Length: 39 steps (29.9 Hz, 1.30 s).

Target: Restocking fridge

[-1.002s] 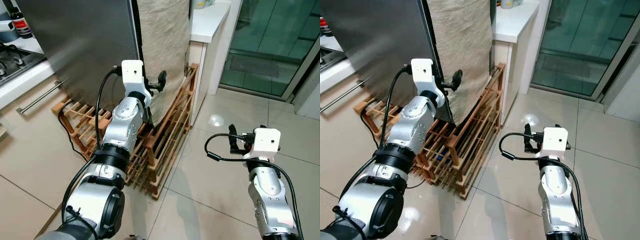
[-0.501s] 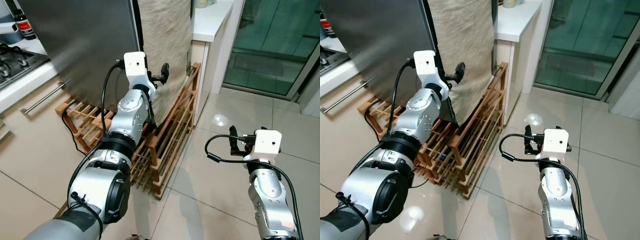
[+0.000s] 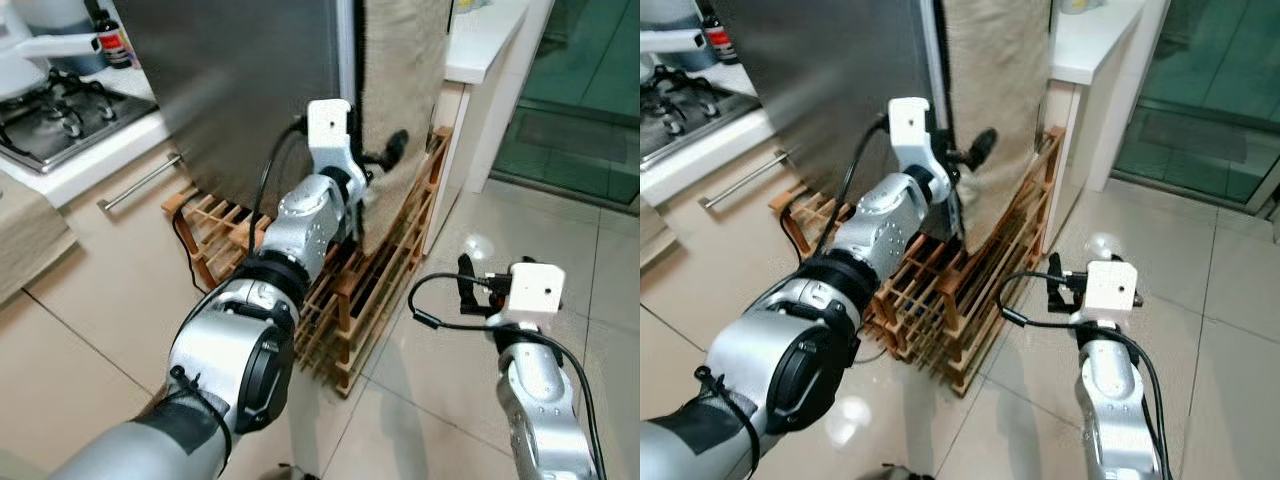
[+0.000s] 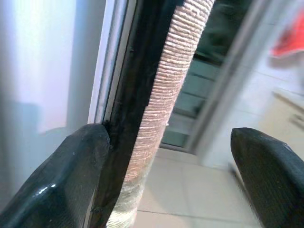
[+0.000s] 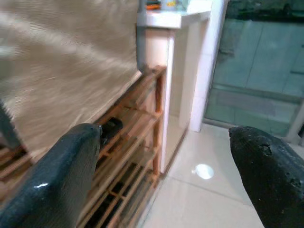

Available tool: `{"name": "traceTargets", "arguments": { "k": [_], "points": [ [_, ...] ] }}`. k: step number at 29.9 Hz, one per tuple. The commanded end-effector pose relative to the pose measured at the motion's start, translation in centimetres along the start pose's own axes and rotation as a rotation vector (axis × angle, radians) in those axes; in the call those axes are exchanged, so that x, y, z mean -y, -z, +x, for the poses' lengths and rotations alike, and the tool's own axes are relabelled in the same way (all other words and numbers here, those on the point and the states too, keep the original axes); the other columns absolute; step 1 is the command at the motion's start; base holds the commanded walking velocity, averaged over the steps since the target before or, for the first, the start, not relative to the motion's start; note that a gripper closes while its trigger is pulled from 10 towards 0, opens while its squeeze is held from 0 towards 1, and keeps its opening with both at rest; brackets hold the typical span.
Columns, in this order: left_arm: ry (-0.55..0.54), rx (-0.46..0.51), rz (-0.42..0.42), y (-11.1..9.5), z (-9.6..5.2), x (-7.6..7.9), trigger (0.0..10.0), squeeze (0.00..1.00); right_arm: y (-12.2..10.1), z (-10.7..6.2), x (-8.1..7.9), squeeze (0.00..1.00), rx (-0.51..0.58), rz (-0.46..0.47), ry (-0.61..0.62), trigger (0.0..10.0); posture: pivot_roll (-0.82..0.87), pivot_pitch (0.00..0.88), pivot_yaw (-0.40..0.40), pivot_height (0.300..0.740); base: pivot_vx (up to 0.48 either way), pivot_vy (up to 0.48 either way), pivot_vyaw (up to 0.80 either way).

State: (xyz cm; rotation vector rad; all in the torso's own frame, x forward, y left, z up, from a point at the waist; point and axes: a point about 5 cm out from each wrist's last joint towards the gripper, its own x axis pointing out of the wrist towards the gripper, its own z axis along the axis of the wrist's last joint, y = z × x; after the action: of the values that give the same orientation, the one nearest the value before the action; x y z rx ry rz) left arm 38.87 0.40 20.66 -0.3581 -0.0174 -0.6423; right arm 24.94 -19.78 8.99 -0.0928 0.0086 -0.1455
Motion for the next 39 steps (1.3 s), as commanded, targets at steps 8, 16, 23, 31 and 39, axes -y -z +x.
{"name": "traceTargets", "arguments": {
  "k": [8,16,23,31,39],
  "points": [
    [0.659,0.05,-0.203,0.1,2.1,16.7,10.0,0.0,1.0,-1.8,0.3,0.0,-0.047,-0.014,0.032,10.0,-0.32,0.0,0.195,0.74,0.0,0.0,0.0],
    [0.832,0.187,-0.226,-2.9,-2.3,11.7,10.0,0.0,1.0,-1.4,0.9,0.0,-0.051,-0.021,0.048,10.0,-0.28,0.0,0.174,0.74,0.0,0.0,0.0],
    [0.066,0.239,-0.053,-2.9,-7.6,-4.3,10.0,0.0,0.2,1.2,0.5,0.0,-0.032,-0.009,-0.001,10.0,-0.15,0.0,0.1,0.74,0.0,0.0,0.0],
    [-0.568,0.212,0.054,-2.5,-14.8,-12.7,10.0,0.0,-0.3,3.3,0.0,0.0,-0.033,0.011,-0.047,10.0,-0.08,0.0,0.057,0.74,0.0,0.0,0.0],
    [-0.737,0.068,0.219,0.6,-18.5,-12.7,10.0,0.0,-1.7,5.9,-3.9,0.0,-0.011,0.124,-0.186,10.0,-0.04,0.0,0.044,0.74,0.0,0.0,0.36]
  ]
}}
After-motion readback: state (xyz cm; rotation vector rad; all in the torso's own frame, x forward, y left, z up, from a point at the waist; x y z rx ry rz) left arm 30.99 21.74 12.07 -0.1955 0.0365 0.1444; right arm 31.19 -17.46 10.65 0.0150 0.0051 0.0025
